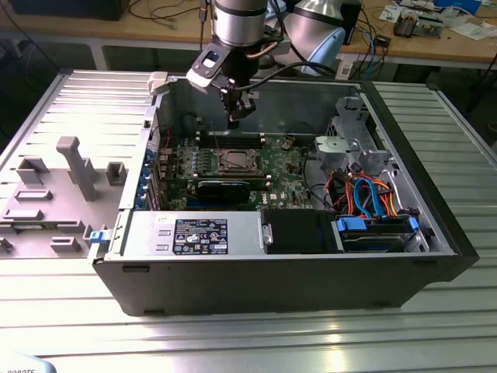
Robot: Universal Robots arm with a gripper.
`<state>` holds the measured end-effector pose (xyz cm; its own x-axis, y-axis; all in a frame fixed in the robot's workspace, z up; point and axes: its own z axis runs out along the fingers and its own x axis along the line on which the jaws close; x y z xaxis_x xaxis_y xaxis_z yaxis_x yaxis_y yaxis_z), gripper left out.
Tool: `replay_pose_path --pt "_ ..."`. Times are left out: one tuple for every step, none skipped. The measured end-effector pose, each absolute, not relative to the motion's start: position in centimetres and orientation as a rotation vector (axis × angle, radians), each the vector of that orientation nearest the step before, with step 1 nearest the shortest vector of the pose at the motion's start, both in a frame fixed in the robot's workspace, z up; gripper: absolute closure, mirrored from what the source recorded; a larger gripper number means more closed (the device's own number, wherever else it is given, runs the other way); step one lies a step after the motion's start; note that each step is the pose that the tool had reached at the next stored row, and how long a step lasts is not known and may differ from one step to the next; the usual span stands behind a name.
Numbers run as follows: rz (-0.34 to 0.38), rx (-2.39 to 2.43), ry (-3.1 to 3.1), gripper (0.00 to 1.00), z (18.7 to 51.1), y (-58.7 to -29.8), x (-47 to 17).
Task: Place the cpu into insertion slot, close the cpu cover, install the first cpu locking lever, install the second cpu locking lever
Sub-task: 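Install the first cpu locking lever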
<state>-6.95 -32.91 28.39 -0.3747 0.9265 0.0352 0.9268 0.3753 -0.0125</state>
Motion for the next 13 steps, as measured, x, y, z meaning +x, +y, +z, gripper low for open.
replay_pose_path --pt "-0.014 -1.716 -2.588 0.89 28.37 -32.91 -6.96" --pt "-0.014 -1.697 -2.600 0.89 28.37 -32.91 -6.96" --pt "-0.013 -1.680 -2.611 0.89 28.36 -32.91 -6.96" --pt "-0.013 -1.666 -2.620 0.89 28.36 -32.92 -7.02" --pt "-0.013 -1.659 -2.625 0.89 28.34 -32.91 -7.12" --pt "-0.013 -1.655 -2.627 0.89 28.33 -32.91 -7.22" --pt "-0.013 -1.652 -2.629 0.89 28.32 -32.92 -7.38" --pt "-0.013 -1.650 -2.630 0.89 28.32 -32.92 -7.42" --pt "-0.012 -1.644 -2.634 0.89 28.33 -32.92 -7.43" --pt "-0.012 -1.623 -2.647 0.89 28.32 -32.92 -7.43" --pt "-0.011 -1.598 -2.662 0.89 28.30 -32.92 -7.43" --pt "-0.011 -1.552 -2.689 0.89 28.25 -32.92 -7.43" --pt "-0.010 -1.498 -2.719 0.89 28.20 -32.92 -7.43"
